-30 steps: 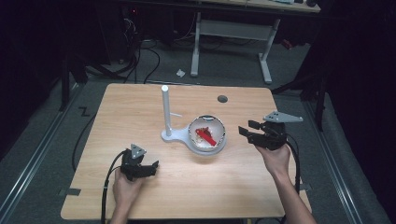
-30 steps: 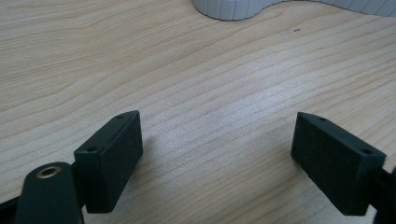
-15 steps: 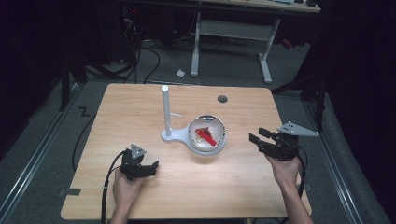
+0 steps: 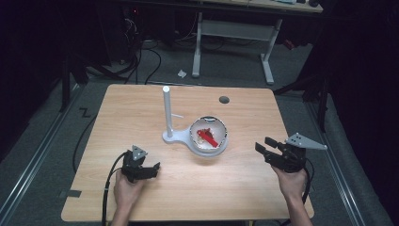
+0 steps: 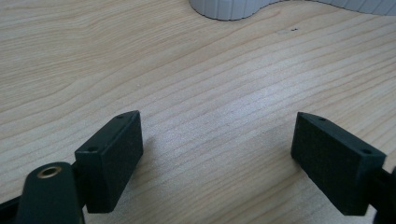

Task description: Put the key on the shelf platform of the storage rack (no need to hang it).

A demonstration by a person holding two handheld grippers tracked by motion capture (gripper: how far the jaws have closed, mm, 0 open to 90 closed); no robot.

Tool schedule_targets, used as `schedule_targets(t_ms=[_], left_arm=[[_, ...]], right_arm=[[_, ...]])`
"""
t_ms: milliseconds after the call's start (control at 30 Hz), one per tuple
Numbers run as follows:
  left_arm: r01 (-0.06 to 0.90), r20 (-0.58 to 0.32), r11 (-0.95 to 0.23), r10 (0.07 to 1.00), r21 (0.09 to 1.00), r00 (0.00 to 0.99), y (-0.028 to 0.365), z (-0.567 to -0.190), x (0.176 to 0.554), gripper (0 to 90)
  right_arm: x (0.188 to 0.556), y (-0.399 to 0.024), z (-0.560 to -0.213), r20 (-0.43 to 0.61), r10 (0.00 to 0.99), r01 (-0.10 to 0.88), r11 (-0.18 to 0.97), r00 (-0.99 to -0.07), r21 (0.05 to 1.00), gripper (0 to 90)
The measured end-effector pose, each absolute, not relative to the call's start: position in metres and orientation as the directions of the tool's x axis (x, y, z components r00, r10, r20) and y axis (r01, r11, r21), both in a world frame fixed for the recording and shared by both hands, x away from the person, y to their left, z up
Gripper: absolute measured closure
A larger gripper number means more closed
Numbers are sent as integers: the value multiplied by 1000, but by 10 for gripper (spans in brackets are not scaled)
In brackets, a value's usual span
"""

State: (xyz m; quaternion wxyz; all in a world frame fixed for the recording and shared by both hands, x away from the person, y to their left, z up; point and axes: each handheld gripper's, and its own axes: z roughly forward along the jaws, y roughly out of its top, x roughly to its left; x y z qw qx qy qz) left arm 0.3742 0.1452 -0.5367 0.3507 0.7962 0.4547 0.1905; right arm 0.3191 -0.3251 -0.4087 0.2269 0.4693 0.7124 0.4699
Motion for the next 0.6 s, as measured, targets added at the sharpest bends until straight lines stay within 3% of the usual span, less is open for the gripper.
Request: schedule_targets(t_ms=[600], left_arm=[[591, -16, -340, 858, 731, 513, 145, -537, 374, 171]], right_arm=[[315, -309, -436, 141, 859, 483, 135, -493, 865, 487]])
